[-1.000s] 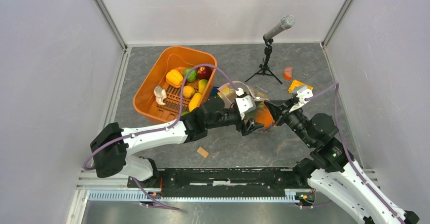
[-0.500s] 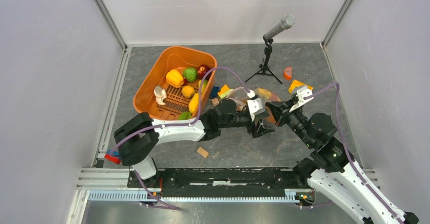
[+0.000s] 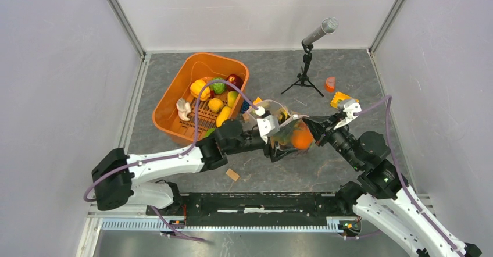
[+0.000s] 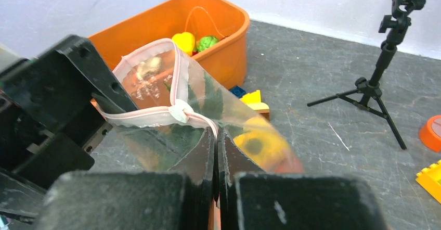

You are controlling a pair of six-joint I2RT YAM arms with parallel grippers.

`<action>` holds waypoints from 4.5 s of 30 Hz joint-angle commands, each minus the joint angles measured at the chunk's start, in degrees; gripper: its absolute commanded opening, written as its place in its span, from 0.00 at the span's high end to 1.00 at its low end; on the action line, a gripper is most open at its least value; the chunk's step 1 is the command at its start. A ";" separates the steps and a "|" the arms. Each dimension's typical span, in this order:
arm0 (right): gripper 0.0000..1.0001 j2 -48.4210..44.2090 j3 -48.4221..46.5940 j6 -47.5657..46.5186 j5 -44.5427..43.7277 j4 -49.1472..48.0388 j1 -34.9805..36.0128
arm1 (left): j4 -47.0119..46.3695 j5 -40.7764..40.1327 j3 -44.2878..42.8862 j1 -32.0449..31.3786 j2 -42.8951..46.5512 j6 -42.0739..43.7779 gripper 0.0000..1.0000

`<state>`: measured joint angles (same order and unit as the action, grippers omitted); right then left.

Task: Place the food in the zip-top bag and seal the zipper
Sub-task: Adjust the fake fruit in the zipper food storage bag, then zip the zipper food storage bag at the center of the board.

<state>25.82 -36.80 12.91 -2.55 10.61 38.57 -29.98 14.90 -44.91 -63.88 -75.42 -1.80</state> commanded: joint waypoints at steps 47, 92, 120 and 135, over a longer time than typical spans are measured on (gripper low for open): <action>1.00 -4.38 0.02 6.53 6.11 -8.11 -0.16 | -24.53 6.06 -4.33 -0.86 -19.42 -2.20 0.28; 1.00 -3.29 -8.62 -11.93 19.63 2.36 -0.16 | 33.49 9.62 -13.36 2.44 8.38 11.50 0.20; 1.00 0.93 -8.21 -14.52 24.15 -0.73 -0.14 | 54.13 10.84 -35.81 2.53 -0.35 30.67 0.49; 1.00 -1.04 -8.61 -13.66 11.49 3.68 -0.16 | 57.81 8.57 -33.23 4.02 3.39 31.79 0.98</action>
<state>26.30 -43.07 -1.13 18.13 17.89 38.70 23.09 24.53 -77.73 -61.32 -75.88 28.16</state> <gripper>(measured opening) 0.010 0.177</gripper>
